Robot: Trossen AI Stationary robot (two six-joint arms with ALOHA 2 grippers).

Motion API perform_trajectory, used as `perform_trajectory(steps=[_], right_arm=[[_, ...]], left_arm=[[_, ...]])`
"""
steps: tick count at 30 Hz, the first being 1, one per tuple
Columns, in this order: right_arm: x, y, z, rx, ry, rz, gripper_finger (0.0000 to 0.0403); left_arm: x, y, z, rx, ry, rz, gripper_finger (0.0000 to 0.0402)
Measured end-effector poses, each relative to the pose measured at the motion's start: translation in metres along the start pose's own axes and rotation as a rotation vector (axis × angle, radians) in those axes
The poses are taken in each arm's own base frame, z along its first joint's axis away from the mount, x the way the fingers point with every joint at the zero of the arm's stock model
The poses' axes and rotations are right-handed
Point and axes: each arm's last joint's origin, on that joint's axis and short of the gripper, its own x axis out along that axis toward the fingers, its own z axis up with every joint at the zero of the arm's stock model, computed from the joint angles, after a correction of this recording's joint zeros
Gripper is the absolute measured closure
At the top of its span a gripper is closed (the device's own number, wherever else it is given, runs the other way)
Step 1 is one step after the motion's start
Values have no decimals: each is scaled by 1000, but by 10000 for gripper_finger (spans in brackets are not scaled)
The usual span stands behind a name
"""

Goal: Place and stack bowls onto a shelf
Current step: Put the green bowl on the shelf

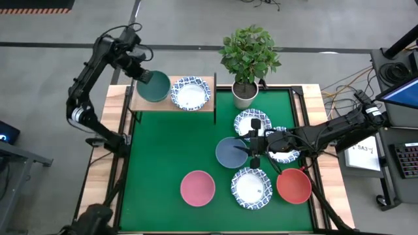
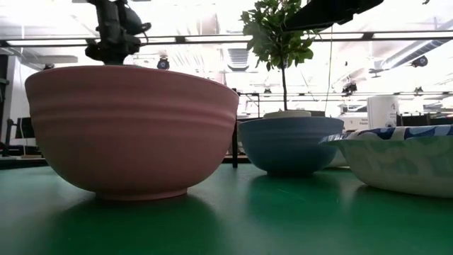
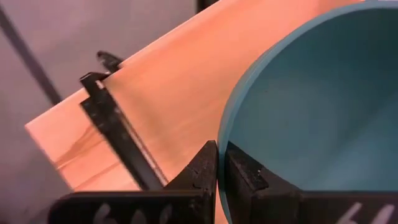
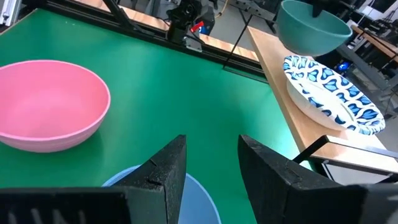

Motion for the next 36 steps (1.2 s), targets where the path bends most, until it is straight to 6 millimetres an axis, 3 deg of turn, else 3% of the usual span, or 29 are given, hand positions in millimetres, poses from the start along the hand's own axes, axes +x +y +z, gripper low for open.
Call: perform_trajectory(steps=[18, 28, 36], right_arm=[[0, 0, -1, -8, 9, 2, 268], [0, 0, -1, -8, 9, 2, 268], [0, 0, -1, -6, 10, 2, 268]], left_arm=[[13, 4, 7, -8, 72, 89, 398], [14, 4, 8, -11, 66, 99, 364], [14, 5, 10, -6, 50, 101, 313]])
